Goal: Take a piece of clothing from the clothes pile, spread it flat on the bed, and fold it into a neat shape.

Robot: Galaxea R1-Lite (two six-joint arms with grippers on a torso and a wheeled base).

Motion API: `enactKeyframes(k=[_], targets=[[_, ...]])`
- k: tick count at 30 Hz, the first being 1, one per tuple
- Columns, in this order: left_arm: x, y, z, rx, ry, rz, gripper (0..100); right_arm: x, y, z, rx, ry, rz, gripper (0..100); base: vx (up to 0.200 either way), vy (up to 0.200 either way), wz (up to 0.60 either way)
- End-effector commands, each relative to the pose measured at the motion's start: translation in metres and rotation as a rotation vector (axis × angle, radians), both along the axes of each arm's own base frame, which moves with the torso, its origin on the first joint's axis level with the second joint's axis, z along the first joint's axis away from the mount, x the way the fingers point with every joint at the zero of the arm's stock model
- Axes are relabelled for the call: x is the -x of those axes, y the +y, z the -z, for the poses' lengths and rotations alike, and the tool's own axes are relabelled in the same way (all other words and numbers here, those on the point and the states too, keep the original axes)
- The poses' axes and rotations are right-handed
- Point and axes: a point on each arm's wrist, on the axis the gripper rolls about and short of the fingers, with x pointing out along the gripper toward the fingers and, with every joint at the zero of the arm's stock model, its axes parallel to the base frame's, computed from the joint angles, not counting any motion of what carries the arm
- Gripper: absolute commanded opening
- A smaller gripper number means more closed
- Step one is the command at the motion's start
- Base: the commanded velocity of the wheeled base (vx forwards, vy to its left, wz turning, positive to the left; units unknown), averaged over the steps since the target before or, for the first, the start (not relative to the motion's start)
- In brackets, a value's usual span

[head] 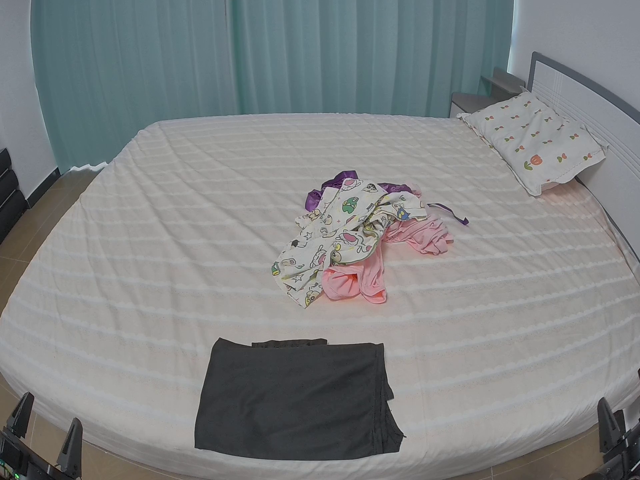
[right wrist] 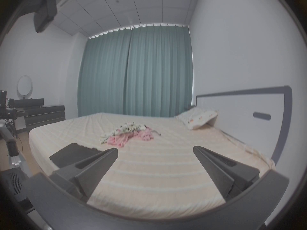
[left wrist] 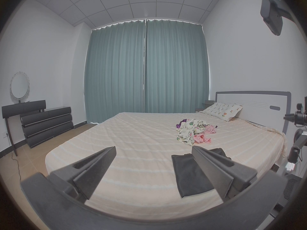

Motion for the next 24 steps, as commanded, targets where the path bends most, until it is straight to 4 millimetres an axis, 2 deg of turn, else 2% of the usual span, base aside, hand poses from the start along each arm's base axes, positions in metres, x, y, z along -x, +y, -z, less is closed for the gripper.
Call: enactKeyframes(k=[1, 24], targets=[[-0.0006, 0.0000, 0.0051, 0.000, 0.008, 0.000, 100, -0.0006, -0.0004, 0.0110, -0.043, 0.085, 0.022, 100, 0.000, 0.000, 0.00], [-0.0006, 0.0000, 0.0051, 0.000, 0.008, 0.000, 100, -0.0005, -0.0006, 0.0118, -0.074, 0.073, 0.023, 100, 0.000, 0.000, 0.00]])
